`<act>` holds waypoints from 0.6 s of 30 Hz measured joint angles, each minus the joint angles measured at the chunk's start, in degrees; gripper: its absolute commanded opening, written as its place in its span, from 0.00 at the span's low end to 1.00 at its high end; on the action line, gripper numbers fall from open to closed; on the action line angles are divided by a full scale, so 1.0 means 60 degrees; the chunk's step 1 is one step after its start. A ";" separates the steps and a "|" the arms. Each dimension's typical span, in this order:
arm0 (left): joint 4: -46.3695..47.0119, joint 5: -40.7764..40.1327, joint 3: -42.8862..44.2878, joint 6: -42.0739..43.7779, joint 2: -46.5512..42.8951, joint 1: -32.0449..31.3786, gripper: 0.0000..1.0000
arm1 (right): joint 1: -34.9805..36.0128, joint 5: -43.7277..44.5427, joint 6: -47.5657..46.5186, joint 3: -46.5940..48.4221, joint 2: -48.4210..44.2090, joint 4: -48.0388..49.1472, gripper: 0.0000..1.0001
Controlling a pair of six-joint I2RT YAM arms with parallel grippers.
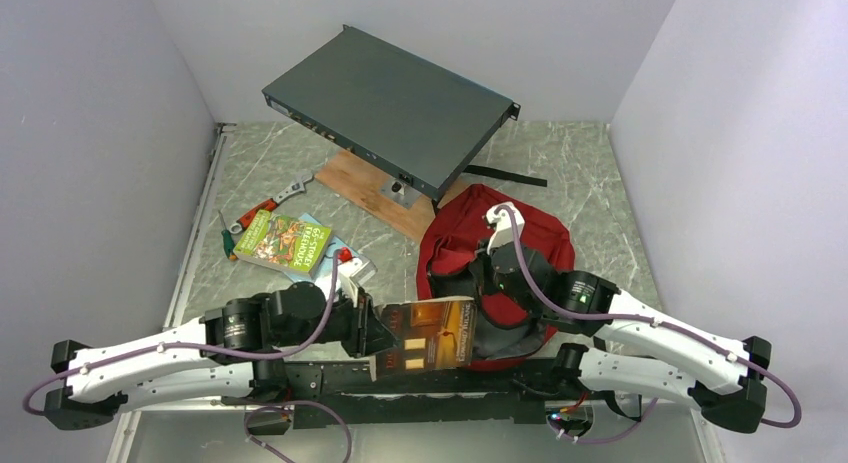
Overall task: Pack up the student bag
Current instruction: Place the book in the student bag.
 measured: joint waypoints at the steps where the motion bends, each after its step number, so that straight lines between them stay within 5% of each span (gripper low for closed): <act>1: 0.0142 0.0288 -0.0011 -0.0131 0.0084 0.0025 0.00 | -0.0033 0.0025 0.0076 0.0000 -0.0004 0.0015 0.00; 6: 0.1570 0.1545 -0.0608 -0.1286 0.0211 0.0423 0.00 | -0.0080 0.0036 0.0131 0.0080 0.0044 0.0091 0.00; 10: 0.3989 0.2401 -0.2160 -0.3508 0.1137 0.1144 0.00 | -0.0098 0.0044 0.0117 0.0353 0.0226 0.0146 0.00; 18: 0.8065 0.1577 -0.3989 -0.6666 0.3989 0.1300 0.00 | -0.0098 0.0040 0.0197 0.0375 0.0211 0.0146 0.00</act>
